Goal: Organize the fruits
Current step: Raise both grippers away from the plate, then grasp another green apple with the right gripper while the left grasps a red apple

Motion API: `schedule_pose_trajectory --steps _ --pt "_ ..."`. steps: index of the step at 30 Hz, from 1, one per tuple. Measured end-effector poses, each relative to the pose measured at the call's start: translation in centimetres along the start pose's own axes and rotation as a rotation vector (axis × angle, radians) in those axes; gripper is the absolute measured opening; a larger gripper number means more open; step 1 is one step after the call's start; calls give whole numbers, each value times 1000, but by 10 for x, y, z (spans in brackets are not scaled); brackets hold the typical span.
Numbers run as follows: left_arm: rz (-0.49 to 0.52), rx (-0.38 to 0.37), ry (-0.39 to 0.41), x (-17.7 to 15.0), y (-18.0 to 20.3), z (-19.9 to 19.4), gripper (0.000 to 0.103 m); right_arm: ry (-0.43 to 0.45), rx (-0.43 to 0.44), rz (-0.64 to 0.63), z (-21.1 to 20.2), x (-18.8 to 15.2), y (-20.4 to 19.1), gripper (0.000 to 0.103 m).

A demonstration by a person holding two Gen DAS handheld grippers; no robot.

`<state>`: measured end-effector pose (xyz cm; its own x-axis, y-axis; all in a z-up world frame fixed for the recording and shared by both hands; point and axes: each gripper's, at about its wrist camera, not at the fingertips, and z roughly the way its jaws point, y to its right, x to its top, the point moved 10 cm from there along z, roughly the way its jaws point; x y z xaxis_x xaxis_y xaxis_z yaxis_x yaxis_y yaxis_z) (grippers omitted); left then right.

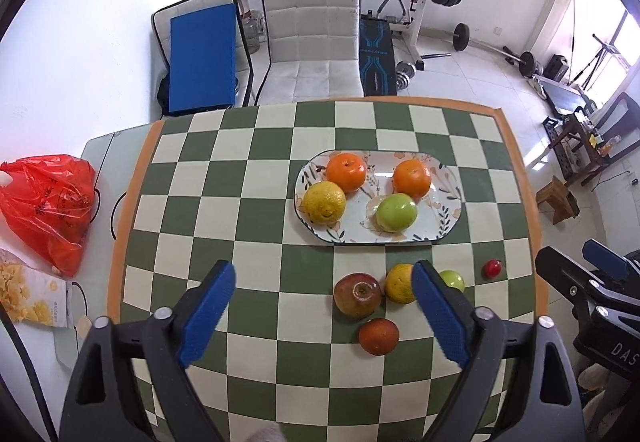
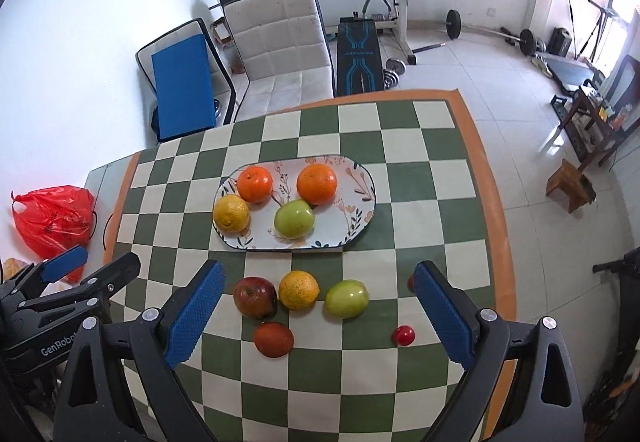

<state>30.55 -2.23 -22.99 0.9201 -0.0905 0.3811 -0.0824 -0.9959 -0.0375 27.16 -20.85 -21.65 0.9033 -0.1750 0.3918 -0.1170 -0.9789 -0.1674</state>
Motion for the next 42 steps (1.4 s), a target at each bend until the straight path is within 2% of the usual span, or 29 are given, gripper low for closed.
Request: schedule_pose_trajectory --steps 3,8,11,14,17,21,23,25,26,31,34,37,42 --pt "0 29 -28 -6 -3 17 103 -71 20 40 29 -14 9 97" --pt "11 65 -133 -28 -4 64 103 -211 48 138 91 -47 34 97" --pt "-22 25 -256 -49 1 100 103 -286 106 250 127 -67 49 97" --pt "-96 -47 -372 -65 9 134 103 -340 170 365 155 -82 61 97" --pt "-138 -90 -447 -75 20 163 103 -374 199 437 176 -89 67 94" --pt "-107 -128 -523 -84 39 189 103 -429 217 516 206 -98 70 91" --pt "-79 -138 -531 -86 46 198 103 -458 235 558 220 -103 70 85" --pt "-53 -137 -530 -88 50 203 98 -484 247 589 231 -107 68 80" --pt "-56 -152 -511 -86 51 203 97 -492 249 597 236 -108 67 76" --pt "-5 -153 -490 -83 57 197 84 -516 251 601 247 -115 61 60" --pt "7 -171 -496 -88 62 194 83 -532 255 591 246 -117 58 59" --pt "18 -195 -505 -94 66 191 83 -540 220 543 244 -116 55 59" --pt "42 -192 -498 -96 69 192 83 -546 194 481 239 -123 50 59"
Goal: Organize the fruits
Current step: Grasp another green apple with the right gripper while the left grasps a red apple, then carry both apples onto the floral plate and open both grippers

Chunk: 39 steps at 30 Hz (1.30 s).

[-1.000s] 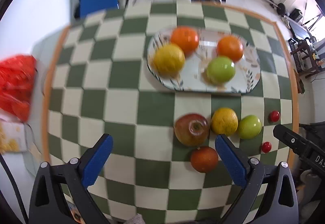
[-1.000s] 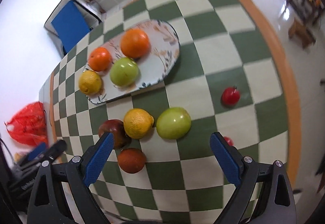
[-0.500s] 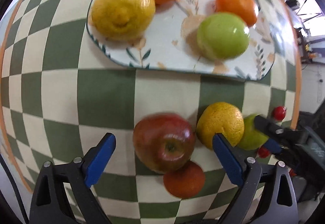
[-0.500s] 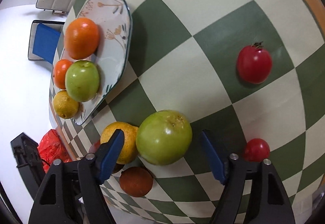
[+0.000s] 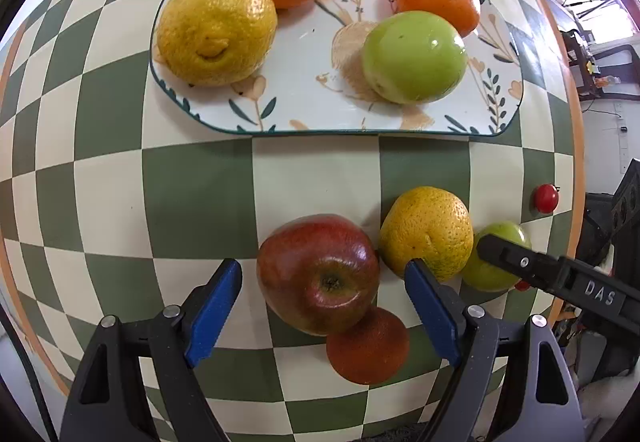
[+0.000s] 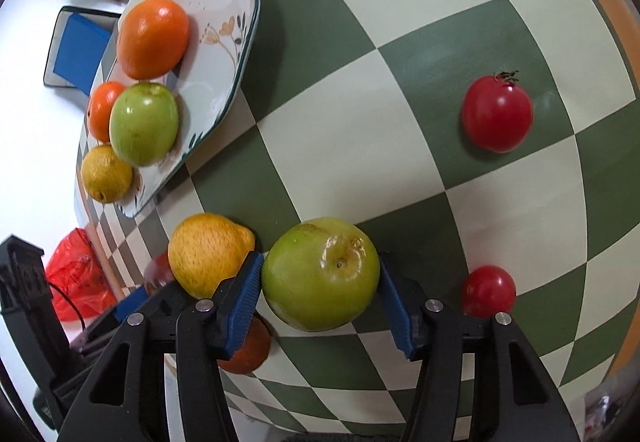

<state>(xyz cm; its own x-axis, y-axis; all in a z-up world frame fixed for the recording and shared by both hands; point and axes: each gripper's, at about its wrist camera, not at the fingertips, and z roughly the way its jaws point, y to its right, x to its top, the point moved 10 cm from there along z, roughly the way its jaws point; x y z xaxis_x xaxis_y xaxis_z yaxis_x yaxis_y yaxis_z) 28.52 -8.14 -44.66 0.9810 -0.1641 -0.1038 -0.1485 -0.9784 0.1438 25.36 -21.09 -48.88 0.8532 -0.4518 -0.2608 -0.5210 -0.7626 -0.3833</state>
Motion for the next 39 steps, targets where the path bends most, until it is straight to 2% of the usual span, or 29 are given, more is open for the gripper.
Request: schedule_pose_trajectory --steps 3,7,15,21,26,29,32,36,39 --pt "40 6 -7 3 3 -4 68 8 -32 -31 1 -2 -4 59" --pt "69 17 -4 5 5 -8 68 2 -46 -51 2 -7 -9 60" --pt "60 33 -35 8 1 15 64 3 -72 -82 -1 -5 -9 60" --pt "59 65 -36 -13 -13 8 64 -54 -189 -269 4 -20 -17 59" --pt "4 68 -51 -28 -32 24 63 -53 -177 -261 8 -23 -19 60" --pt "-36 38 -46 -26 -35 29 62 -44 -183 -253 11 -21 -17 60" --pt "-29 53 -25 -24 -34 27 62 -32 -174 -249 10 -15 -20 60" --pt "-32 36 -5 -26 -29 17 62 -27 -165 -248 9 -13 -23 59" --pt "-36 -3 27 -21 -22 -2 62 -39 -91 -204 7 -17 -16 59"
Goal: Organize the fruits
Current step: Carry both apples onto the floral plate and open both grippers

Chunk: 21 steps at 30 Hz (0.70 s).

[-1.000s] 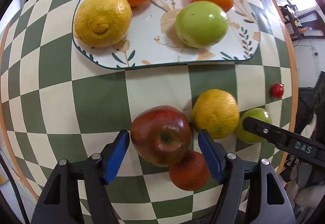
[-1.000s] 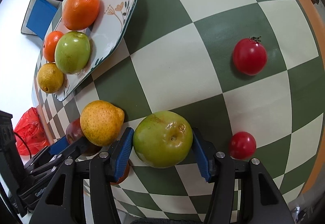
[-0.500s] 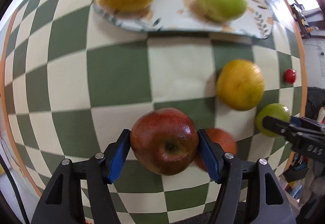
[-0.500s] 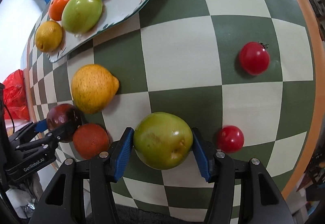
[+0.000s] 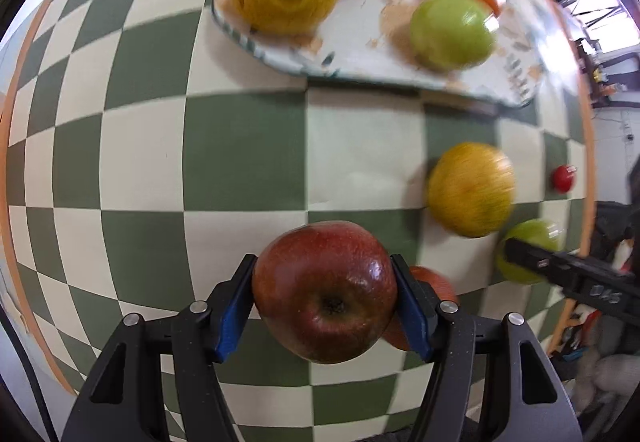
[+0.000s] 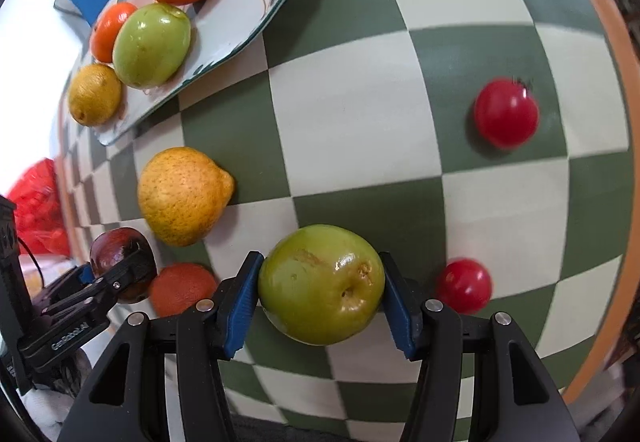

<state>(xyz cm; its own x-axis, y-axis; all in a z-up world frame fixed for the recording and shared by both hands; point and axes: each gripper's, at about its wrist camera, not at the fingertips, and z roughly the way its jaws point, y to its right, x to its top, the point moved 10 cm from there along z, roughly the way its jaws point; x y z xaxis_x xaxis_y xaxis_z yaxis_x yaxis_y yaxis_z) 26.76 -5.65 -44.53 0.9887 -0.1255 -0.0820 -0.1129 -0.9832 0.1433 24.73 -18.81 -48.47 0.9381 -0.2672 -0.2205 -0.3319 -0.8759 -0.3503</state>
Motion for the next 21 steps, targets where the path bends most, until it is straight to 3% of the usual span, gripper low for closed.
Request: schedule_pose_trajectory --steps 5,10,14,16,21 --pt "6 -100 70 29 15 -54 62 14 153 77 -20 2 -2 59" --pt "36 -133 115 104 48 -86 62 106 251 87 -64 41 -19 59" --pt "77 -59 132 163 52 -85 62 183 208 42 -85 90 -35 59" --pt "84 -36 105 185 48 -78 62 196 174 25 -85 113 -44 59" --pt "86 11 30 204 40 -50 62 177 94 -14 -71 144 -46 59"
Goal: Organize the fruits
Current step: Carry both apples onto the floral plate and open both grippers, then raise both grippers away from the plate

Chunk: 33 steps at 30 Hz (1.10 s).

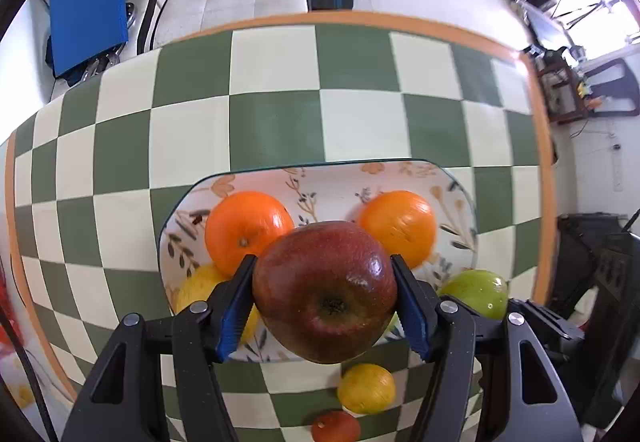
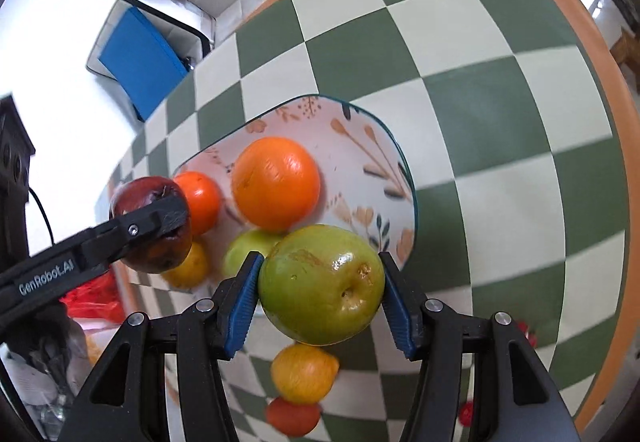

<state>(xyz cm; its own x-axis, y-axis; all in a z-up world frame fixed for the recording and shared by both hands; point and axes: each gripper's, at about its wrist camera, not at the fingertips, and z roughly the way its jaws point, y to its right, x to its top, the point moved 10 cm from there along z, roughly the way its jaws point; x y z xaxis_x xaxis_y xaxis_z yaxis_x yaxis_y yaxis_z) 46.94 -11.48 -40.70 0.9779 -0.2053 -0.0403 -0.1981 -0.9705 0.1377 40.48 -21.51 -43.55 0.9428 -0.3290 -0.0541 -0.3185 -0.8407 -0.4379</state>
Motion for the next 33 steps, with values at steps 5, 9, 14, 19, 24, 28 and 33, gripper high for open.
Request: schedule_pose_trajectory --steps 5,9,14,19,24,28,33 --pt "12 27 -28 5 1 13 62 -36 -36 -6 18 7 8 62" --pt "2 25 -31 7 4 17 65 -32 -34 3 18 9 9 79" --pt "4 28 10 7 4 6 86 -20 -85 -16 8 5 15 87" --pt "-19 40 44 1 -9 -6 86 8 -154 -75 -4 -2 12 94" --pt "-54 107 112 -17 -32 -20 86 63 -261 -161 -16 -11 7 94" --pt "-85 122 134 -41 -46 -23 86 101 -323 -208 -28 -21 3 95" --pt "-107 143 174 -72 -58 -34 86 156 -365 -252 -50 -34 -3 98"
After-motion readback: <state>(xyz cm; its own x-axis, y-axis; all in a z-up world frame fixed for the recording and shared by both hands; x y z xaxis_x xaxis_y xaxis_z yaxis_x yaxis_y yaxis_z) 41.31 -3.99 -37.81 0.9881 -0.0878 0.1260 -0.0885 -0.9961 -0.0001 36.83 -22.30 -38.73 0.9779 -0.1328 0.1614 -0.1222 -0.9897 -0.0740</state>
